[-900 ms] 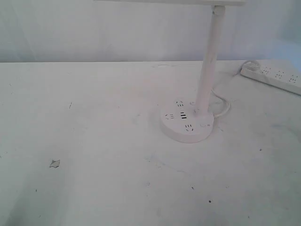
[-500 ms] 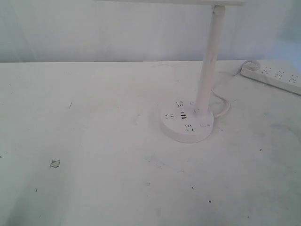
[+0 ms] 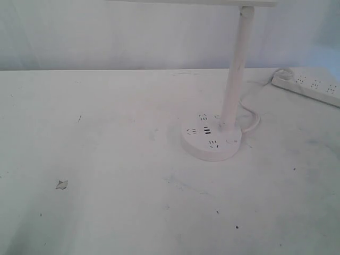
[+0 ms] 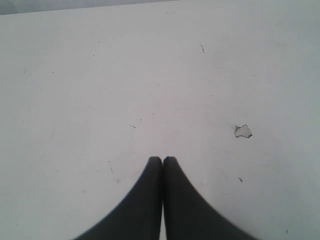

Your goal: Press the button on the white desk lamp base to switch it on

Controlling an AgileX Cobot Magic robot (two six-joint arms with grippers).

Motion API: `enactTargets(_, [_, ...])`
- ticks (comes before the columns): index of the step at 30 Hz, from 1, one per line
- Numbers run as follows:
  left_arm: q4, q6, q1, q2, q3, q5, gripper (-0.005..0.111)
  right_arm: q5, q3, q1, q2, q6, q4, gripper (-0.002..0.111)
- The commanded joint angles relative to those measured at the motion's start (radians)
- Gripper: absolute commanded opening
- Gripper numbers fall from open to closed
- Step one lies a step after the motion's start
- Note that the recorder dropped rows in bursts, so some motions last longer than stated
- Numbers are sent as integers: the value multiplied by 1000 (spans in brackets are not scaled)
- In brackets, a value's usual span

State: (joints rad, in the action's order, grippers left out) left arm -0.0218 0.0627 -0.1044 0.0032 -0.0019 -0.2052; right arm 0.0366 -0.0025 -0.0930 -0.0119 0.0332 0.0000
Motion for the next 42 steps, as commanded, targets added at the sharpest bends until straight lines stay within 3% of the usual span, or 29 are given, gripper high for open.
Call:
enactTargets(1, [0,0,8,-3,2,3,0,-238,3,2,4,12,0,0])
enactTargets(4, [0,0,8,-3,2,3,0,-270,3,2,4,14,0,0])
enactTargets(7, [0,0,8,-3,2,3,0,-443,3,2,4,0,20,0])
enactTargets(10, [0,0,8,-3,2,3,0,-557,0,2,-5,-154,272,0])
enactTargets(13, [0,0,8,-3,2,3,0,-414,-109,2,-121,-122,662,0])
enactTargets(16, [0,0,8,-3,2,3,0,-179,-321,2,-347,-122,544,0])
enactTargets(18, [0,0,8,-3,2,3,0,95,-528,2,-541,-117,448,0])
enactTargets(20, [0,0,8,-3,2,3,0,301,-657,2,-714,-99,448,0])
enactTargets(23, [0,0,8,-3,2,3,0,453,-755,2,-882,-55,546,0])
enactTargets(30, [0,0,8,-3,2,3,0,619,-790,2,-1259,622,1151,0])
enactTargets(42, [0,0,8,-3,2,3,0,687,-790,2,-1628,1096,1582,0])
